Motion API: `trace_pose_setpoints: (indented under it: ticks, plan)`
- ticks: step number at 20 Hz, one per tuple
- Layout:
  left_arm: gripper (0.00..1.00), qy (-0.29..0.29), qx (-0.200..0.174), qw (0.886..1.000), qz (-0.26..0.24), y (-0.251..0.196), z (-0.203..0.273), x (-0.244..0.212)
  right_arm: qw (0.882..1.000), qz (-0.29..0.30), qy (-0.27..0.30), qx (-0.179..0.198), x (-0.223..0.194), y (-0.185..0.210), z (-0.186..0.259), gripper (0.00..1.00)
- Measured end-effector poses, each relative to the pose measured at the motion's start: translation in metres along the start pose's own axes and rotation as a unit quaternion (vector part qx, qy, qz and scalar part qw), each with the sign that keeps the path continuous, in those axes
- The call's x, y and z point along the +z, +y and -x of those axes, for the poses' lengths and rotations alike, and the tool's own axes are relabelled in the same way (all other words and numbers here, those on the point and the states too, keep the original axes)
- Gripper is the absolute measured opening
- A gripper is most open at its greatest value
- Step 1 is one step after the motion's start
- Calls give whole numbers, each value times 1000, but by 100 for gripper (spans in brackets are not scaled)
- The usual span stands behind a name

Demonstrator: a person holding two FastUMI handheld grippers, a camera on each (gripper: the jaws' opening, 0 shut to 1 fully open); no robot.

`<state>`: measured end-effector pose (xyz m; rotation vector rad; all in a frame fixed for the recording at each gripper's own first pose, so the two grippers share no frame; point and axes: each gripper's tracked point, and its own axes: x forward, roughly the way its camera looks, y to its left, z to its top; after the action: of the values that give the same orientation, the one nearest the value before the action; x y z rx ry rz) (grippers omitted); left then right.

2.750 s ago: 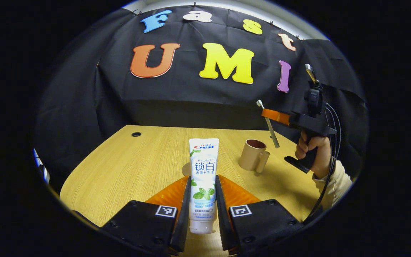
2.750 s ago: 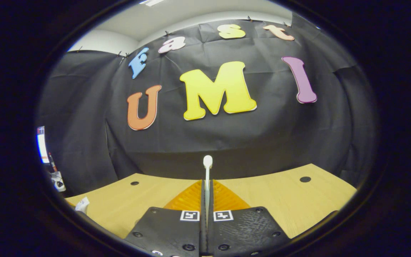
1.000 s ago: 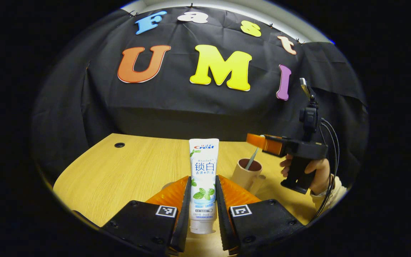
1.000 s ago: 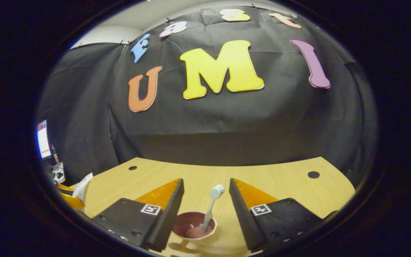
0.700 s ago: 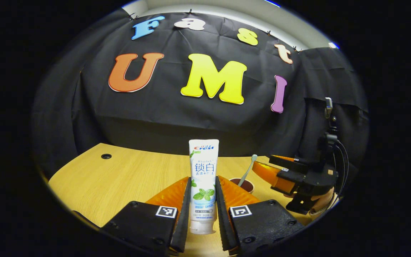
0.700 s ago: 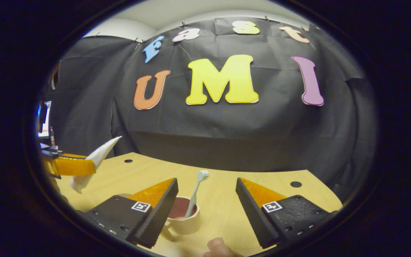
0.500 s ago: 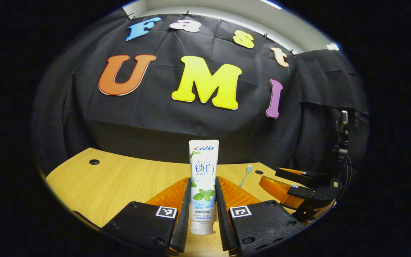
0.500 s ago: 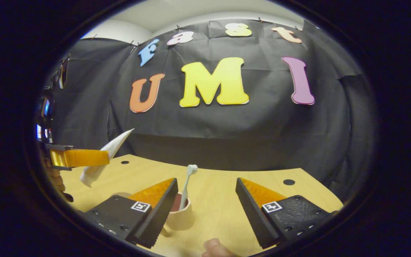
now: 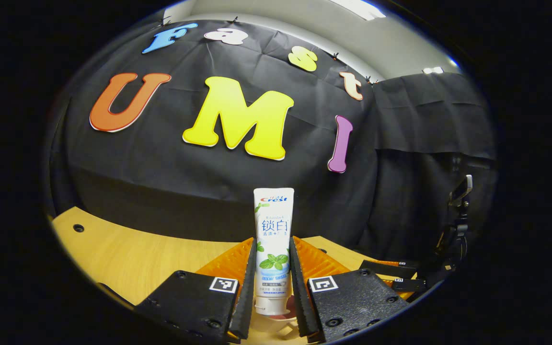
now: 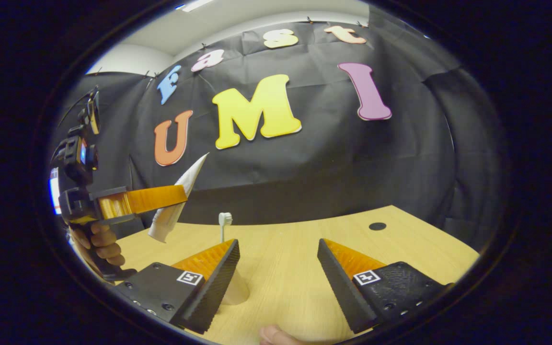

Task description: Put the toothbrush and toothpaste on the desktop into the cup, then pick up the cup and place it on the coaster on the desktop.

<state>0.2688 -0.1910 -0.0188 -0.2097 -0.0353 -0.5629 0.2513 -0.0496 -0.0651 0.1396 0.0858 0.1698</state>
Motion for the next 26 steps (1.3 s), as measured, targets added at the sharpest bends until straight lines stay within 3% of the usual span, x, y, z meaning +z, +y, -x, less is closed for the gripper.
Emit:
trace_pose_setpoints:
  ticks: [3,4,5,6,9,13,17,19,24,26]
  plan:
    - [40,15,-6,1000,5,3,-7,-18,997,-76,14,4,-1,-11,-2,99]
    - [41,20,-9,1000,3,3,-8,-25,995,-96,17,7,-1,-13,-2,94]
    - [46,25,-17,1000,2,1,-8,-31,994,-106,15,4,1,-16,-3,96]
    - [41,25,-29,999,-1,-4,-8,-33,995,-96,12,-4,0,-21,-4,97]
    - [41,20,-39,999,-27,-8,-14,-38,999,-21,6,-32,0,-24,-4,97]
    - [42,34,-38,998,-43,-9,-15,-49,998,40,2,-42,-3,-19,-4,97]
    - [54,17,-42,998,-42,-13,-11,-40,998,42,3,-42,-5,-18,-4,94]
    - [54,27,-44,998,-44,-13,-10,-43,998,38,5,-48,-6,-23,-6,97]
    - [58,32,-18,998,-41,-5,16,-36,998,45,11,-53,-12,-22,-9,97]
    - [65,27,3,998,-51,2,38,-28,998,46,11,-51,-13,-18,-11,97]
